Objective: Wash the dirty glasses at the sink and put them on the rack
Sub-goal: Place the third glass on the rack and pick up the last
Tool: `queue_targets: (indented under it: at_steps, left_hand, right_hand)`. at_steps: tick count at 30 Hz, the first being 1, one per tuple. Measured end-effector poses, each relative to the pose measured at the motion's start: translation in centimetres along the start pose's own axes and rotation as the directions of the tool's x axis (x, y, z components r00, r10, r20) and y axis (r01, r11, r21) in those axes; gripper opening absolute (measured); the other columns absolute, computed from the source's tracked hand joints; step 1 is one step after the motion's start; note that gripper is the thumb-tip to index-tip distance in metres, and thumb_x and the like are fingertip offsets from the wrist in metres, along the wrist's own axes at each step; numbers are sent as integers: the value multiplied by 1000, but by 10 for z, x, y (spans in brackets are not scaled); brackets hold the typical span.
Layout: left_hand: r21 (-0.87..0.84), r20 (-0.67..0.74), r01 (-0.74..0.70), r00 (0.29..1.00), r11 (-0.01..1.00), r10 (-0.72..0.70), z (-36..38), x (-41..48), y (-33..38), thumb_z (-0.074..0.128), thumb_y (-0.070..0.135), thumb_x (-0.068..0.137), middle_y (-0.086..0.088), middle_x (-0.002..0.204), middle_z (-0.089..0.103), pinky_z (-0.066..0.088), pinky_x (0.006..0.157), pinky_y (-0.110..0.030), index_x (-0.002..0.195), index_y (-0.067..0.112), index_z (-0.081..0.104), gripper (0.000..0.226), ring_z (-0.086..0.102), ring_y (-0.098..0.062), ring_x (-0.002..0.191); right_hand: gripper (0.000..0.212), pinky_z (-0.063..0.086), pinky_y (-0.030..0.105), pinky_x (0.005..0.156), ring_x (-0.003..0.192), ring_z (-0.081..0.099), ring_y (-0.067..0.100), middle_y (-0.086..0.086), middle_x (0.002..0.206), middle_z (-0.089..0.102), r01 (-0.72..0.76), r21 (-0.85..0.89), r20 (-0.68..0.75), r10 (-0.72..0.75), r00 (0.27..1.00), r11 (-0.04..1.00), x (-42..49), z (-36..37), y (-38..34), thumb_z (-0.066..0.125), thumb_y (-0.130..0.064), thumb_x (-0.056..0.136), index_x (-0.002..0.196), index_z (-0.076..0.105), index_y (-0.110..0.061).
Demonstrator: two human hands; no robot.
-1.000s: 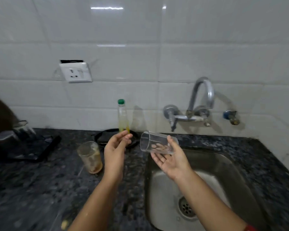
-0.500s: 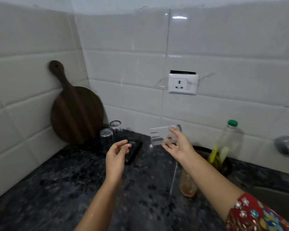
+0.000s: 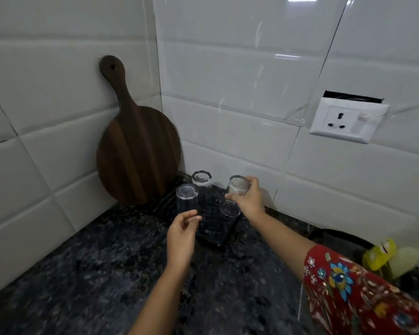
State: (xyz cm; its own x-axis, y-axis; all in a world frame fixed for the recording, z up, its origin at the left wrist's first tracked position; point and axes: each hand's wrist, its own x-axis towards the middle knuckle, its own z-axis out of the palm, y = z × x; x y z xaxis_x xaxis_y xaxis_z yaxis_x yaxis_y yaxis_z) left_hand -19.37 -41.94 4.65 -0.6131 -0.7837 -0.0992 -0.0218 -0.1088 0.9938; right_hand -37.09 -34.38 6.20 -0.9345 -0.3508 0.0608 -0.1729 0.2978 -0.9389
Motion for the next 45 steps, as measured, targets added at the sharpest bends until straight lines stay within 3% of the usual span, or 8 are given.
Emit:
queue_targets:
  at_steps: [17, 21, 24, 29, 35, 39, 42, 45]
  left_hand:
    - [25, -18, -12, 1000, 1000, 12, 1, 8, -9, 59, 15, 96, 7, 98, 69, 51, 91, -30, 106, 19, 66, 13, 66, -13, 97]
    - [10, -29, -46, 998, 999, 47, 2, 2, -1, 59, 13, 95, 1, 102, 70, 50, 92, -30, 107, 16, 66, 14, 65, -13, 96]
    - [-25, -9, -75, 997, 997, 75, 8, -10, 13, 59, 13, 95, 5, 102, 68, 49, 89, -25, 107, 18, 65, 14, 64, -12, 99]
    - [-116, 124, -113, 984, 987, 128, 36, -52, 40, 54, 8, 97, 0, 101, 71, 50, 84, -18, 107, 16, 65, 17, 66, -10, 96]
    - [-110, 404, -117, 902, 987, 152, 76, -130, 45, 54, 7, 97, -4, 99, 73, 51, 79, -16, 105, 13, 67, 17, 68, -10, 92]
    - [-62, 557, -92, 823, 994, 111, 94, -178, 25, 51, 3, 97, -9, 98, 71, 48, 71, -10, 108, 3, 65, 19, 66, 2, 80]
    - [-26, 585, -48, 809, 998, 54, 101, -202, 5, 51, 4, 97, -12, 100, 72, 48, 71, -9, 110, 2, 65, 19, 67, 2, 80]
    - [-10, 556, -9, 831, 1000, 13, 106, -212, -9, 54, 7, 97, -7, 99, 73, 48, 70, -8, 109, 6, 66, 17, 67, 0, 83]
  right_hand:
    - [76, 46, 24, 84, 104, 60, 22, 8, 116, 63, 128, -222, 54, -119, 991, 967, 7, 20, 19, 88, -19, 62, 123, 44, -11]
    - [83, 43, 29, 91, 117, 54, 25, 10, 133, 52, 38, -182, 91, -21, 996, 983, -3, 15, 11, 82, -26, 72, 137, 32, -10]
    - [65, 42, 31, 95, 119, 51, 23, 9, 139, 47, -124, 12, 70, 123, 990, 992, -24, -4, -10, 67, -34, 85, 138, 34, -13]
    - [13, 50, 26, 74, 87, 64, 16, 2, 100, 68, -246, 325, 162, 203, 966, 913, -85, -80, -54, 54, -24, 95, 106, 56, -18]
    - [12, 45, 20, 63, 65, 63, 7, -5, 82, 71, -172, 141, 183, 145, 972, 975, -164, -185, -55, 52, -21, 96, 98, 63, -20]
    - [8, 47, 19, 67, 79, 62, 10, -1, 91, 70, -60, 35, -1, 60, 998, 998, -205, -238, -22, 59, -15, 92, 96, 62, -22]
    - [39, 47, 27, 85, 100, 56, 9, -3, 111, 62, -33, -64, -134, 24, 991, 997, -230, -255, 20, 76, -15, 78, 111, 57, -25]
    - [85, 39, 31, 95, 117, 46, 10, -6, 127, 49, -150, -184, -74, 139, 988, 971, -238, -248, 64, 88, -24, 61, 132, 42, -25]
